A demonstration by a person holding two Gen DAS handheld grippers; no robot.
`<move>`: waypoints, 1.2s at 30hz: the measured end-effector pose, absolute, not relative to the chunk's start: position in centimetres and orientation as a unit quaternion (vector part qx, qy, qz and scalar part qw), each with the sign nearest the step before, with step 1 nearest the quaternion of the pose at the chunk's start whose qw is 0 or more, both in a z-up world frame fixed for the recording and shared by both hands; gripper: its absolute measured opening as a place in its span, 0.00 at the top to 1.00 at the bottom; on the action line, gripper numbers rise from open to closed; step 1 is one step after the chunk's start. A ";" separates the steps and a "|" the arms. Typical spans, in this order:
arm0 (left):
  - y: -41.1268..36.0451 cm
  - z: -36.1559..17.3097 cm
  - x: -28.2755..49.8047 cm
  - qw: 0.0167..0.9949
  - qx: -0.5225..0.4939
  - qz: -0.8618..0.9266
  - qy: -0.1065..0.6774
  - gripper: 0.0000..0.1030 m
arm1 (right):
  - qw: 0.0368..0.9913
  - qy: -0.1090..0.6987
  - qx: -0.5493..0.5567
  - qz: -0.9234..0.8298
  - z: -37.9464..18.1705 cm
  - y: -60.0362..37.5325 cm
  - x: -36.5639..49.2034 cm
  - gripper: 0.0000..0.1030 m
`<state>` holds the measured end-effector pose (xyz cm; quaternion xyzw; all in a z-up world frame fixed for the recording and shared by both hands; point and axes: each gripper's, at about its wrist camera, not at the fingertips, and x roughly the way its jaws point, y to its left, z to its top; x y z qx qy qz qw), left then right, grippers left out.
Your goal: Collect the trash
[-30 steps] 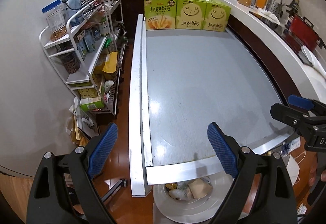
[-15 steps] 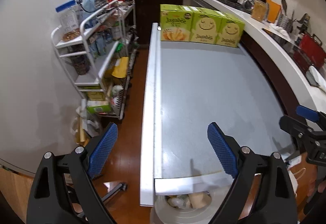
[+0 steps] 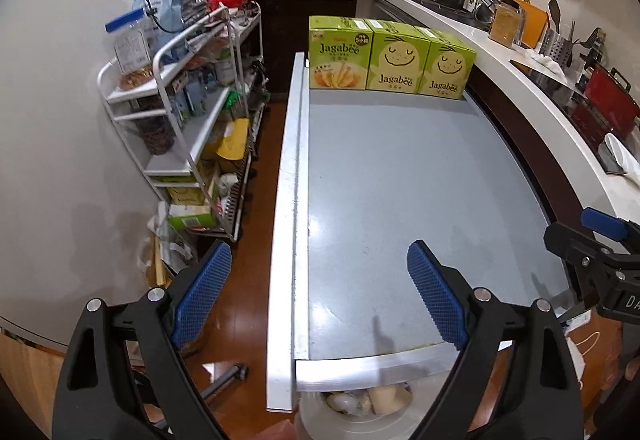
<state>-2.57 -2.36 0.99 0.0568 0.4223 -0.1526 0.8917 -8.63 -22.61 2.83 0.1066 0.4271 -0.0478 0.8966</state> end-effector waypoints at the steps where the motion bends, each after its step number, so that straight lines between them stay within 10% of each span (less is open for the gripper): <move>1: -2.4 0.8 -2.5 0.890 0.057 -0.153 0.427 0.12 | 0.897 0.427 0.106 -0.048 2.8 -22.6 -8.6 0.05; 36: -2.0 0.5 -1.8 0.888 0.040 -0.141 0.436 0.01 | 0.891 0.439 0.101 -0.056 2.0 -22.5 -8.1 0.05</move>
